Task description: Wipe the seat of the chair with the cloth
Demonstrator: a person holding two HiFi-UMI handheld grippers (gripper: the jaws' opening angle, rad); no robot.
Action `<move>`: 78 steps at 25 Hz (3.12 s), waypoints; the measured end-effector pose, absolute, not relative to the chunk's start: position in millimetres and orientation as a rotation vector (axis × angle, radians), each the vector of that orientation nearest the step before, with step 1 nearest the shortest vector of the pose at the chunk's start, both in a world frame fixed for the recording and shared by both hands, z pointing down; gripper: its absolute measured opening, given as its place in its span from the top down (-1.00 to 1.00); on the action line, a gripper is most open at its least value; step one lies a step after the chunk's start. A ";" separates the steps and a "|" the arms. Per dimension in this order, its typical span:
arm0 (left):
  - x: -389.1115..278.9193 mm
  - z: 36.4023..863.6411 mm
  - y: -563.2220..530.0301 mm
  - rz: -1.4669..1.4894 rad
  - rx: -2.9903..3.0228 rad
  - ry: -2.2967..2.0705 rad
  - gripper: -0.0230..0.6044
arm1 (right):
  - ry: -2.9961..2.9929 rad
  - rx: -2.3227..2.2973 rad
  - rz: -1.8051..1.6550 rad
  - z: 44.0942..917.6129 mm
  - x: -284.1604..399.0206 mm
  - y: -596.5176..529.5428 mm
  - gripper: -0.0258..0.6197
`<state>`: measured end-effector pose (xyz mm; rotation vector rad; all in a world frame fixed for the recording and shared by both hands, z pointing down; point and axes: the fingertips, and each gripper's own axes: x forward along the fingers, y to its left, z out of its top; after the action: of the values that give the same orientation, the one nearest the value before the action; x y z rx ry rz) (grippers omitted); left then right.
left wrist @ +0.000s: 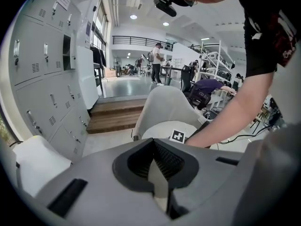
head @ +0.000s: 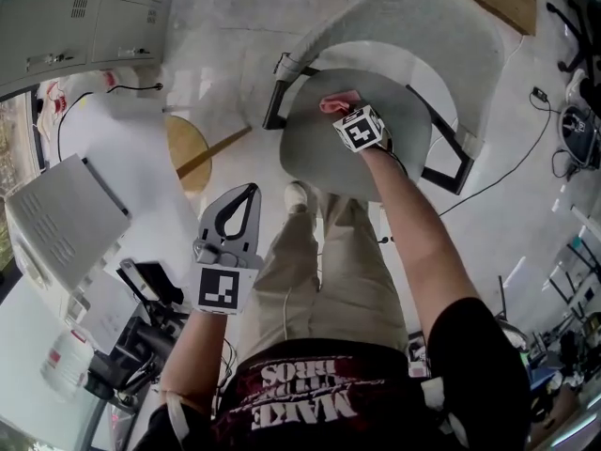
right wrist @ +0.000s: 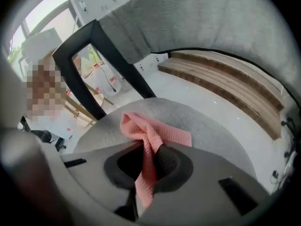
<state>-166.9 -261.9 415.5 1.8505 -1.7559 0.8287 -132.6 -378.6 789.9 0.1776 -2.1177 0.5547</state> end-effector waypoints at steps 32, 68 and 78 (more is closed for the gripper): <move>-170.4 402.5 -209.1 0.847 1.927 -1.714 0.92 | -2.092 0.144 0.745 778.7 -143.2 -272.9 0.83; -160.7 385.8 -179.1 0.868 1.996 -1.694 0.92 | -2.051 0.014 0.640 765.4 -134.7 -182.3 0.83; -152.4 346.3 -191.6 0.850 2.085 -1.737 0.92 | -1.734 0.466 0.875 813.1 95.8 -231.9 0.83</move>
<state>-152.4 -191.6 346.3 2.0846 -1.7366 0.8497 95.8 -231.9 813.1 0.4663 -1.7343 0.8749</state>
